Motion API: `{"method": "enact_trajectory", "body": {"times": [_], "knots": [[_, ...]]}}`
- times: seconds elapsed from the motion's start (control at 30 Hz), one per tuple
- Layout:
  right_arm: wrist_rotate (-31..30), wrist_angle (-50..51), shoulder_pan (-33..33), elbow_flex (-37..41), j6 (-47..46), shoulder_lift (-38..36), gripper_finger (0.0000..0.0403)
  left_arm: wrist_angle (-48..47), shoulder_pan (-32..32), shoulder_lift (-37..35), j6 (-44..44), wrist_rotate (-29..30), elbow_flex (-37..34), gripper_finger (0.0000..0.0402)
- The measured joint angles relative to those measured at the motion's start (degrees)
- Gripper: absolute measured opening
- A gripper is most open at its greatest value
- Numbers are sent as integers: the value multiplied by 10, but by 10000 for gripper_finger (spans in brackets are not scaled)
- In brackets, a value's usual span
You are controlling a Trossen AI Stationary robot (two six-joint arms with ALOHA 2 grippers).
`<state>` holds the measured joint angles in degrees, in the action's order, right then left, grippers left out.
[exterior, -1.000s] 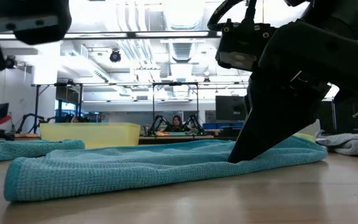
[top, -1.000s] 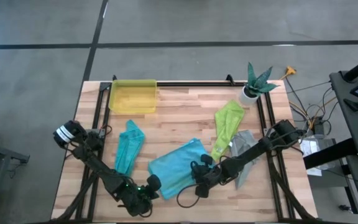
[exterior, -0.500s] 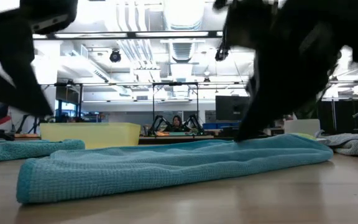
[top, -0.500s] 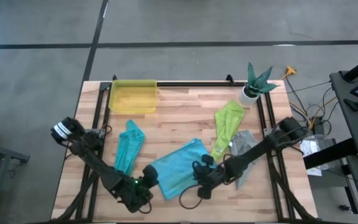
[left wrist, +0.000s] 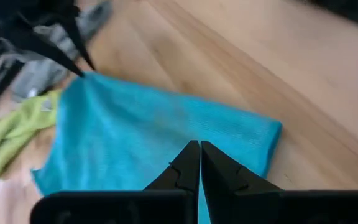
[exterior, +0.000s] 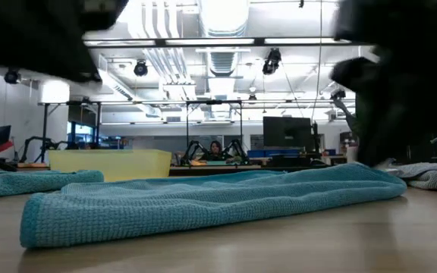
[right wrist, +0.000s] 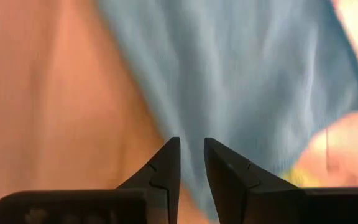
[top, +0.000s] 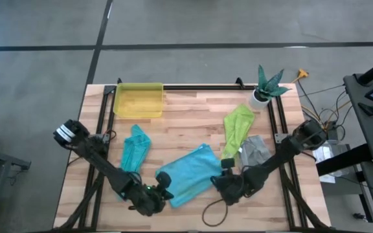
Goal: Roll microfiber towels into tight, uniform cylinder then place into a basket
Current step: Roll the right light blue towel
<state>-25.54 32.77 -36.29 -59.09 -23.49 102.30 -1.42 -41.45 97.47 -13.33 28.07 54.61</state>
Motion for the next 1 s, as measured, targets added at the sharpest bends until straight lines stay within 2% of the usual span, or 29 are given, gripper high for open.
{"method": "enact_trajectory", "body": {"times": [0.2, 0.33, 0.6, 0.83, 1.0], "knots": [[-14, 58, -35, 24, -2, -3, 81, 3, -3, 52, -5, -15, 37, 12], [-50, 60, -47, 35, 6, -5, 97, -8, -3, 64, -19, -27, 66, 52], [-69, 55, -47, 50, 16, -2, 125, -22, -8, 90, -20, -28, 69, 138], [-88, 45, -47, 56, 15, 0, 112, -18, -16, 137, -20, -24, 76, 147], [-90, 35, -47, 58, 17, 0, 101, -15, -18, 144, -17, -20, 79, 147]]}}
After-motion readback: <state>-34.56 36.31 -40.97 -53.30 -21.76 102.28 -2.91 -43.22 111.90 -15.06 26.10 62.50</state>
